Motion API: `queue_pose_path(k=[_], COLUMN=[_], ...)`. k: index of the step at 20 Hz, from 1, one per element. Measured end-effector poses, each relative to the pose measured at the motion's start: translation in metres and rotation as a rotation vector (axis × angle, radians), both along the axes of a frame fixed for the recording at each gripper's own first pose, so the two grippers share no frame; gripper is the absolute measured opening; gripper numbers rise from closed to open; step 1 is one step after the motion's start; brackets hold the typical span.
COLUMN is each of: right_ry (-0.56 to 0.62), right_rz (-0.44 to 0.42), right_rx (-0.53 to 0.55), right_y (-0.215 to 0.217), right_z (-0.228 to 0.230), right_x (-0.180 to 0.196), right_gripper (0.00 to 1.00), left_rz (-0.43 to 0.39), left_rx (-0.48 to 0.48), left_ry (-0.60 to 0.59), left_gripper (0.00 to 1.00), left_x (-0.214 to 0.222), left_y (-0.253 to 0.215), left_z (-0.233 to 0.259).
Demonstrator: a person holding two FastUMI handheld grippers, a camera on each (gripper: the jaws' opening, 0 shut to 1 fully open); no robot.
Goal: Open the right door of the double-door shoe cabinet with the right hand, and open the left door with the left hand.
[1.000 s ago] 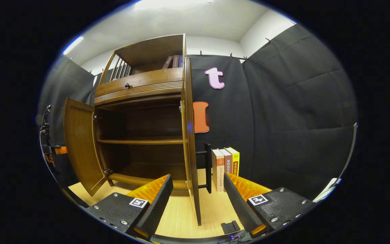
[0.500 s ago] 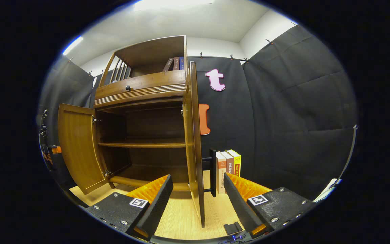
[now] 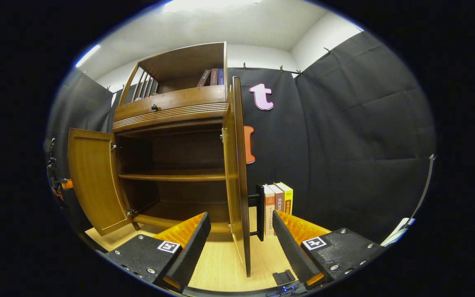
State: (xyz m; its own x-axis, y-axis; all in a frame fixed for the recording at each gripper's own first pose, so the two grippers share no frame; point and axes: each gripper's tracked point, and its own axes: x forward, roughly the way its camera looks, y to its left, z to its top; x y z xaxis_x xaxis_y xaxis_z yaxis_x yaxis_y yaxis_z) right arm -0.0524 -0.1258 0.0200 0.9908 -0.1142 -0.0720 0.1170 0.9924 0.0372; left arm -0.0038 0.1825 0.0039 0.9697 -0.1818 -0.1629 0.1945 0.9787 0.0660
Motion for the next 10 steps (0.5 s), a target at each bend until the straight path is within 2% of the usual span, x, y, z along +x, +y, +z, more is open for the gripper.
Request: queue_pose_path(k=[1,2,3,4,6,8,9,10], right_ry=[-0.005,-0.004,0.003,0.006,0.009,0.015,0.007,-0.005], right_rz=[0.002,0.004,0.008,0.006,0.007,0.016,0.021,0.022], right_rx=[-0.008,-0.015,-0.023,-0.031,-0.03,-0.004,0.001,-0.002], right_y=[0.0,0.001,0.001,0.0,0.003,0.007,0.009,0.007], right_z=[0.002,0.002,0.0,-0.001,-0.003,-0.003,0.0,0.004], right_x=[0.0,0.001,0.002,0.002,0.003,0.003,0.003,0.002], right_gripper=[0.92,0.92,0.99,0.92,0.92,0.92,0.92,0.92], left_rz=[0.007,0.018,0.037,0.062,0.101,0.118,0.131,0.151], left_rx=[0.008,0.005,0.002,0.001,-0.019,-0.073,-0.095,-0.096], left_ry=[0.002,0.01,0.015,0.016,0.001,-0.034,-0.04,-0.043], left_gripper=[0.11,0.12,0.17,0.15,0.18,0.11,0.02,0.02], left_x=[-0.007,-0.016,-0.023,-0.034,-0.051,-0.066,-0.071,-0.072], left_y=[0.004,0.005,0.009,0.011,0.007,-0.014,-0.025,-0.034], left_z=[0.0,-0.001,-0.002,-0.002,0.004,0.02,0.025,0.026])
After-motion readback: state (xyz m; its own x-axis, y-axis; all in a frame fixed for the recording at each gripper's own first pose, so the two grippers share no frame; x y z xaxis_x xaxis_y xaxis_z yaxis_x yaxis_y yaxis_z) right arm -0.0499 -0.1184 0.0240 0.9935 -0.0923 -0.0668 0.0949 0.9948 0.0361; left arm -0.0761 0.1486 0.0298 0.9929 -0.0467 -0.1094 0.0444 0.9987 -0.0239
